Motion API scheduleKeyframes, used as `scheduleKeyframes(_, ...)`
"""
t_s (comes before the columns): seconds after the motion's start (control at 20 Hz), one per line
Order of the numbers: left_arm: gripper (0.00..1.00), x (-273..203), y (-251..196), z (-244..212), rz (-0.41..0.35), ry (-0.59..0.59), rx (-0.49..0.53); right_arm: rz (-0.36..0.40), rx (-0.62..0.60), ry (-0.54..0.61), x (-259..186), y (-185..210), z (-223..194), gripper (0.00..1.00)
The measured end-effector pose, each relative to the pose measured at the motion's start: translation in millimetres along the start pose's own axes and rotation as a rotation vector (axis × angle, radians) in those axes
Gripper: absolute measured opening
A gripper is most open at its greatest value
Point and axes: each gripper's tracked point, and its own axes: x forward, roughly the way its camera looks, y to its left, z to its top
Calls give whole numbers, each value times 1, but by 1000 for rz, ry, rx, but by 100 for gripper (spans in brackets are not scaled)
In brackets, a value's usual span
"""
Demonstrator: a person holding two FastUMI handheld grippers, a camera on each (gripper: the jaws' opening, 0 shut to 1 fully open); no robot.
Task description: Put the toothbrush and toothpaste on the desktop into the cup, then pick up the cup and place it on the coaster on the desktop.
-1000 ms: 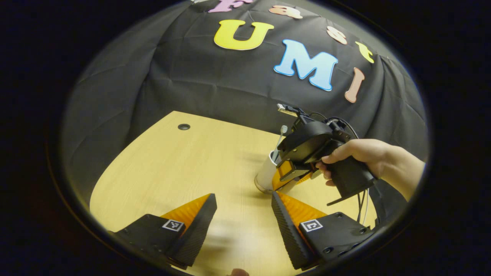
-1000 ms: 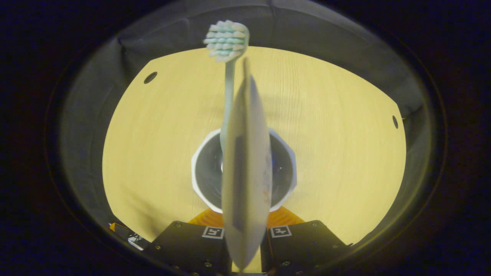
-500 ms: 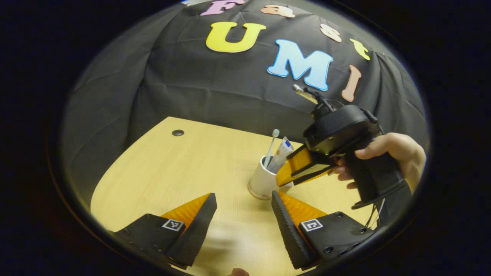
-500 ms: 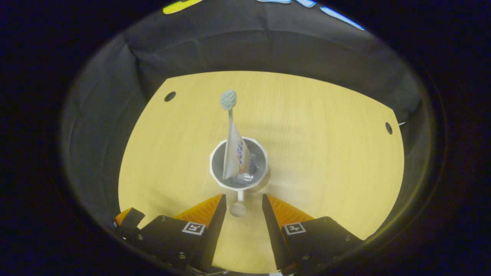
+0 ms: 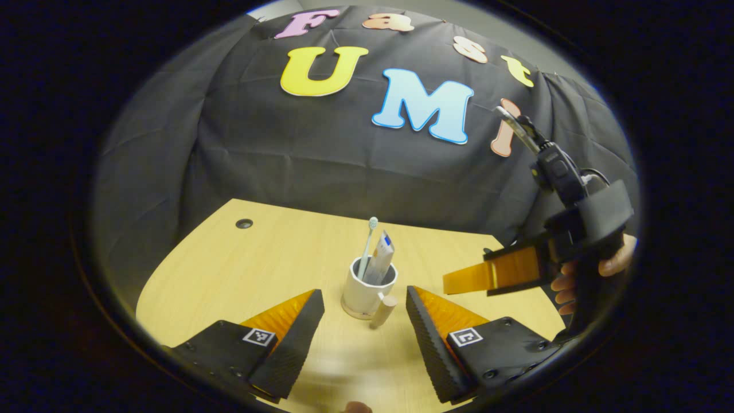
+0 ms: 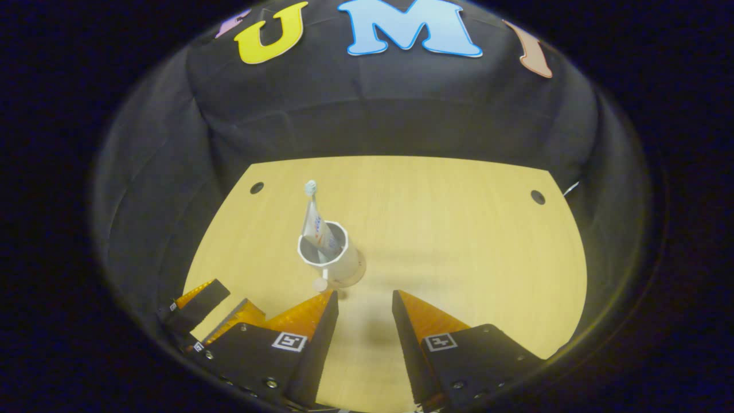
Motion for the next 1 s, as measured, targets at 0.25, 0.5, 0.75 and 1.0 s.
scheduleKeyframes(0.25,94,-2,-27,18,5,-45,34,-62,-14,-155,-32,-37,3,73)
scheduleKeyframes(0.5,94,-14,-55,38,15,-117,66,-99,-12,-297,-59,-66,1,76)
scheduleKeyframes(0.75,94,-42,-81,70,11,-267,69,-168,-91,-566,-109,-87,17,80)
scheduleKeyframes(1.0,89,-80,-102,102,3,-433,73,-232,-143,-792,-159,-95,32,85)
